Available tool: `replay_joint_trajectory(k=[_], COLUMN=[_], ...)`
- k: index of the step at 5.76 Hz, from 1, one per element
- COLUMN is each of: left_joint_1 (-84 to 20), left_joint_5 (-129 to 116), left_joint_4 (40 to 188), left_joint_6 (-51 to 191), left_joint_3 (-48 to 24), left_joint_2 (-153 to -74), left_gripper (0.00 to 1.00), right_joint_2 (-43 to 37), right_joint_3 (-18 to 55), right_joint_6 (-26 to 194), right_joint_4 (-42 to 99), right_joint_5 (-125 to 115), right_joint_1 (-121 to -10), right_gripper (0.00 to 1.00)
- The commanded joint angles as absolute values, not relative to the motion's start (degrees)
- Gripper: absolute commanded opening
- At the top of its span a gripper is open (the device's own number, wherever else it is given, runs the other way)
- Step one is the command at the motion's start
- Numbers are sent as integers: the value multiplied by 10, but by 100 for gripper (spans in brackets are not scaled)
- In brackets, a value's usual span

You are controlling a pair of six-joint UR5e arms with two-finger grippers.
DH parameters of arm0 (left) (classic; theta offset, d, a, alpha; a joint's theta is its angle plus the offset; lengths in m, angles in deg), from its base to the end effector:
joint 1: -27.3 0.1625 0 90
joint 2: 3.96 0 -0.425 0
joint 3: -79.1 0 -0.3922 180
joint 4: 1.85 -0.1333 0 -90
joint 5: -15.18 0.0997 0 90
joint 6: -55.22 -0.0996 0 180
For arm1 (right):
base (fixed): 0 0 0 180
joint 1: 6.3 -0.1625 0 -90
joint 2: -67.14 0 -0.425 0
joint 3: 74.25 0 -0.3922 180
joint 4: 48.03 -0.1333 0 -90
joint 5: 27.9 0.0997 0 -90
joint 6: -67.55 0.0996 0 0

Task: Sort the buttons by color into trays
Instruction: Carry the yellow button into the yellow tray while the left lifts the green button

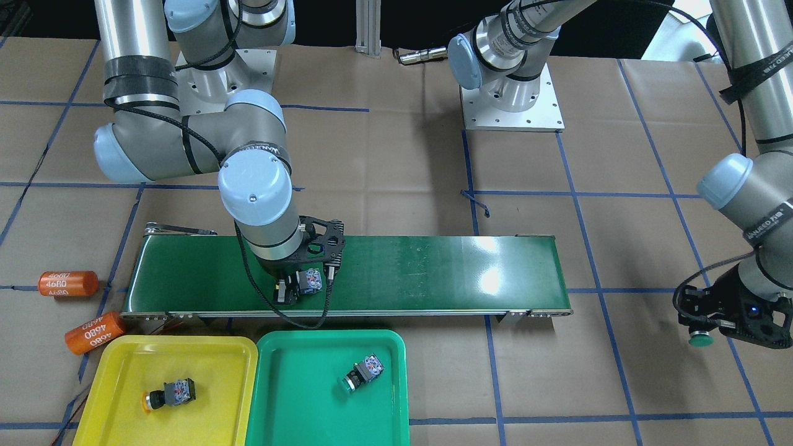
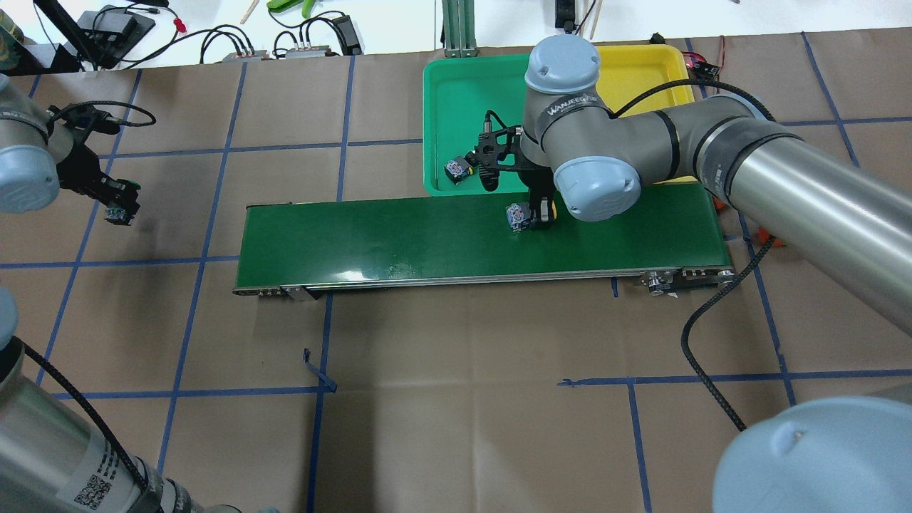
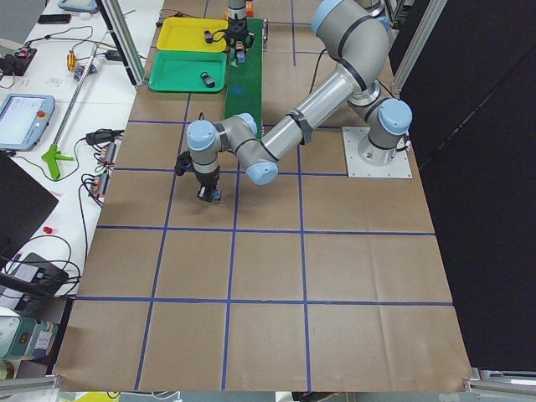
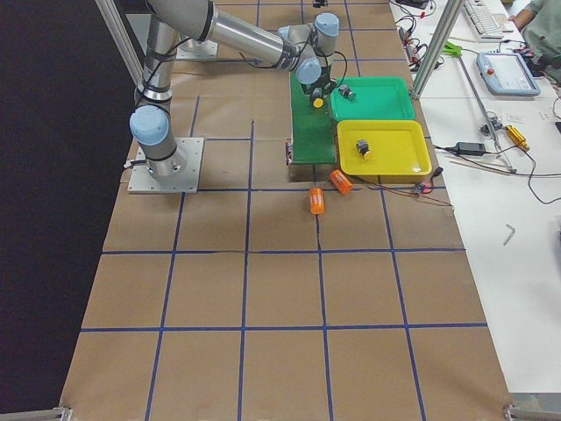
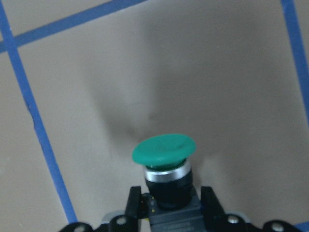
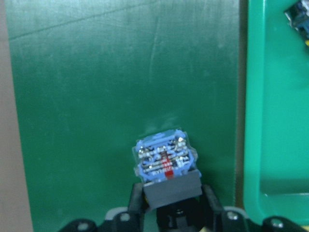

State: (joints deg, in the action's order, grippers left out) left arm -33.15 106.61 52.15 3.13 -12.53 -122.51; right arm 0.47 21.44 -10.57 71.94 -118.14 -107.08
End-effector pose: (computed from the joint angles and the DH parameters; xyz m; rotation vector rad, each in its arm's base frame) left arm 0.2075 -0.6312 0.2497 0.5951 2.9964 -0.0926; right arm 0.2451 -0.5769 0.2646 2.1911 -2.2336 0.0180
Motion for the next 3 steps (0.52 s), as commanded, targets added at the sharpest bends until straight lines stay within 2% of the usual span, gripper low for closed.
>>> replay_joint_trajectory(k=[1, 3], left_joint_1=[-401, -472], left_joint_5=[1066, 1056], left_joint_4=[563, 580], left_joint_6=[-139, -334], left_joint_3=[-135, -140], left_joint_2=[-1162, -1146], left_gripper=[0, 1], right_joint_2=[-39, 4], right_joint_3=[195, 134], right_joint_6=[-171, -264], right_joint_4=[705, 745], right_joint_5=[-1211, -1209], right_joint_1=[-1022, -966], right_gripper=[22, 22])
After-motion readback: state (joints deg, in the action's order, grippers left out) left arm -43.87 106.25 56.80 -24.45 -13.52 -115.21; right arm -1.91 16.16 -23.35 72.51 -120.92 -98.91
